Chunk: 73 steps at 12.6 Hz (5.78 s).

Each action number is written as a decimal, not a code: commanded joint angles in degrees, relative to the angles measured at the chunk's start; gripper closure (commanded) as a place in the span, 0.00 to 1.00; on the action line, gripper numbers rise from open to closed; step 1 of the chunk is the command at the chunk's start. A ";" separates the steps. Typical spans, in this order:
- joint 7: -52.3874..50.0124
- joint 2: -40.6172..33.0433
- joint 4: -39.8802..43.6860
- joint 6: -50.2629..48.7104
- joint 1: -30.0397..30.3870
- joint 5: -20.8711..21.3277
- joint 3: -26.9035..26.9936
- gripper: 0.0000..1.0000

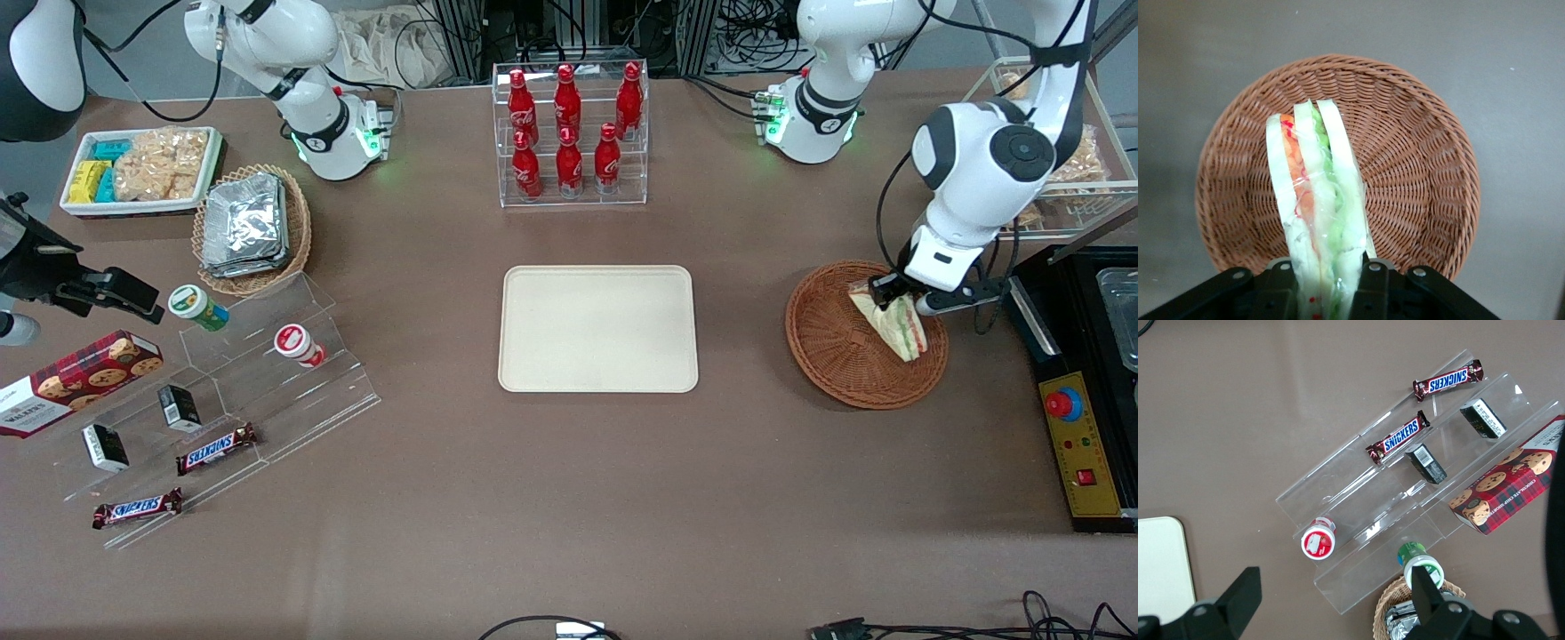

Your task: Place sandwich from basket to tray

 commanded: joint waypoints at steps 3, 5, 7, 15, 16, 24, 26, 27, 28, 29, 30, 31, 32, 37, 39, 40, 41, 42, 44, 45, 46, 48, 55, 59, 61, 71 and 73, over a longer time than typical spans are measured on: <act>10.59 -0.79 10.62 -14.67 -0.18 0.47 -4.97 0.75; 10.25 -0.53 13.88 -17.23 -0.18 0.29 -9.45 0.79; 9.55 -0.09 15.73 -18.38 -0.18 -0.32 -12.96 0.80; -0.19 5.44 22.59 -20.23 -1.15 -4.98 -27.20 0.80; -2.65 6.50 22.86 -18.93 -1.15 -4.98 -28.61 0.80; -9.09 15.46 20.40 -6.61 -3.96 -1.82 -34.61 0.80; -9.88 19.23 20.40 -5.65 -4.84 0.72 -34.61 0.81; -11.71 20.73 20.40 -4.51 -4.93 2.39 -34.61 0.81; -13.55 22.22 20.66 -4.24 -5.62 4.40 -34.61 0.82; -15.75 24.24 21.01 -3.54 -5.98 6.77 -34.52 0.83; -18.38 26.09 21.02 -1.97 -5.98 9.67 -34.52 0.84; -21.63 27.58 21.02 -1.17 -6.07 12.74 -34.60 0.84; -24.36 28.99 21.36 -1.07 -6.42 15.91 -34.61 0.84; -30.97 34.27 21.81 0.34 -7.91 24.36 -34.43 0.84; -33.42 35.76 21.90 0.34 -8.53 27.35 -34.34 0.84; -34.92 36.56 21.90 0.34 -8.53 29.28 -34.34 0.84; -36.32 37.26 21.90 0.34 -8.53 31.30 -34.34 0.82; -37.47 37.70 21.98 0.34 -8.53 32.71 -34.34 0.80; -38.36 37.88 21.98 0.34 -8.44 33.34 -34.34 0.40; -38.36 37.97 22.51 0.34 -8.44 33.34 -34.25 0.08; -38.45 38.06 22.86 -0.01 -8.44 33.25 -34.25 0.00; -38.71 37.19 23.04 -0.54 -8.09 33.16 -34.34 0.00; -38.71 34.63 38.13 -20.82 -6.60 26.76 -34.43 0.00; -37.84 32.35 43.86 -24.88 -1.60 23.33 -34.52 0.00; -37.66 31.65 46.75 -27.69 -0.45 21.74 -34.61 0.00; -7.12 18.75 47.83 -39.82 5.18 6.74 -26.11 0.00; 2.38 13.82 47.56 -44.73 3.00 3.81 -18.82 0.00</act>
